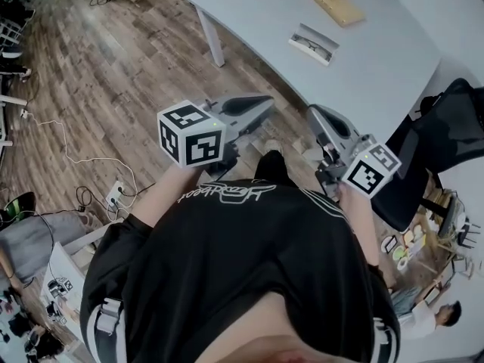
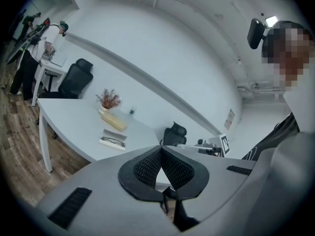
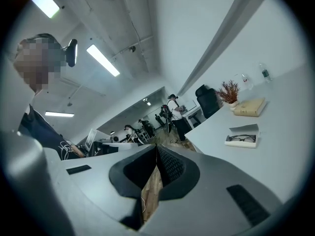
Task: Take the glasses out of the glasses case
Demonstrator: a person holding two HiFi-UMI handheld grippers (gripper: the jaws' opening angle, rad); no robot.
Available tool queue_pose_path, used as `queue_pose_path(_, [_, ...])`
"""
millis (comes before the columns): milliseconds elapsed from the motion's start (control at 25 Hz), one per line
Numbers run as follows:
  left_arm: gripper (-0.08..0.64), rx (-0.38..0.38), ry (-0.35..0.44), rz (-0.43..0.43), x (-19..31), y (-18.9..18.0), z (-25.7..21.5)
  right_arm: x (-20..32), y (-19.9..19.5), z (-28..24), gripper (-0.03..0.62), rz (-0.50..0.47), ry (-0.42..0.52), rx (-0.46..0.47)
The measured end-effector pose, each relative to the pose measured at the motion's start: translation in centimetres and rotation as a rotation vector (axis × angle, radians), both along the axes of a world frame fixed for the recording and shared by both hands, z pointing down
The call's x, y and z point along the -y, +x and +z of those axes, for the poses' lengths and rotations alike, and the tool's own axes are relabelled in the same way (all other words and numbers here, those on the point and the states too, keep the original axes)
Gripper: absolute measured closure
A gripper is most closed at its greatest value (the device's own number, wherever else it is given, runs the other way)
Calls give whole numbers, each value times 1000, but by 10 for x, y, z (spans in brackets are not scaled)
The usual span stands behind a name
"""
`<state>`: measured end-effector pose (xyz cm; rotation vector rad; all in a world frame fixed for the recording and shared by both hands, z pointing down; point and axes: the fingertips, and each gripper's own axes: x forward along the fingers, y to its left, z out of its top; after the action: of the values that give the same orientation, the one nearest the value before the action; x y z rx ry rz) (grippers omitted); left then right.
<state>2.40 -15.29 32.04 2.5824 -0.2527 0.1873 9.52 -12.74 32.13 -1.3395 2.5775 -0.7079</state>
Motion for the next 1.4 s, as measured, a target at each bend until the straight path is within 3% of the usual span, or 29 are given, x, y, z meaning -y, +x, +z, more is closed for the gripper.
queue_pose_path(840, [554,39,-123,-45,129,93,51,140,90,41,583,-67,-117,-16])
queue_pose_path(1400, [554,81,-218,-84,178,111,98,201,129,90,581,-57,-218,-100])
